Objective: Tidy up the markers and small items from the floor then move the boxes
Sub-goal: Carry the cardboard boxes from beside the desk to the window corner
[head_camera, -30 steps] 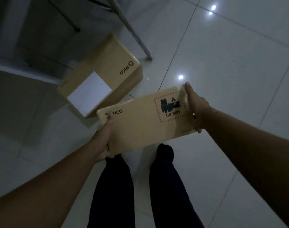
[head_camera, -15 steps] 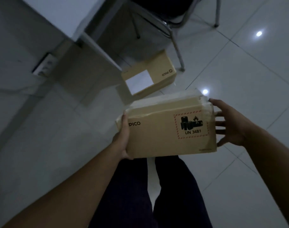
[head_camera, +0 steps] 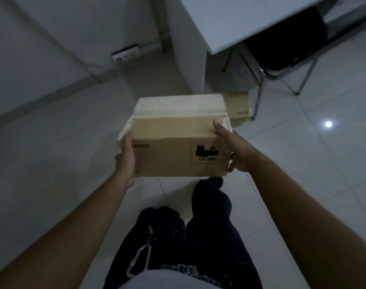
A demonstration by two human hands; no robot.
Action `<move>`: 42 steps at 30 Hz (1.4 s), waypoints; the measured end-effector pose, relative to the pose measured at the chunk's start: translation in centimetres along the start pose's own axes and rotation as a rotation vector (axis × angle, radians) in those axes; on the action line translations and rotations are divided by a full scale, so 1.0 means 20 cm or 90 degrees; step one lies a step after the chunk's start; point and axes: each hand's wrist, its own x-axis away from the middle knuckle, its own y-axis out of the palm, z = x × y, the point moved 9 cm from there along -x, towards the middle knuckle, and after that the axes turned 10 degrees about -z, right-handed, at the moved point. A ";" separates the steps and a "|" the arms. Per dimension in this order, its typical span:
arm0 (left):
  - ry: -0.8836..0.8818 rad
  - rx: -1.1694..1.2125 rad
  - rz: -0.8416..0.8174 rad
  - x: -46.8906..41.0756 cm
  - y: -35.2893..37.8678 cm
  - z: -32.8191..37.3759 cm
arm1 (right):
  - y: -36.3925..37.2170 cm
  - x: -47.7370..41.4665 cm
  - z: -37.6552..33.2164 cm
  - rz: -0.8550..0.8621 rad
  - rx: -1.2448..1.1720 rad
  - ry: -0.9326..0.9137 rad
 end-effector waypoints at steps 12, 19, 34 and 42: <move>0.159 0.146 0.123 0.37 -1.63 -0.10 | 1.57 -0.16 0.03 -0.144 0.087 -0.119; 0.207 0.155 0.285 0.50 -2.48 -0.08 | 2.47 -0.26 -0.11 -0.205 0.173 -0.185; 0.189 0.055 0.500 0.16 -3.77 0.15 | 3.96 -0.97 -0.44 -0.232 0.291 -0.112; 0.175 0.073 0.481 -0.18 -4.44 0.26 | 4.74 -1.35 -0.46 -0.206 0.334 -0.079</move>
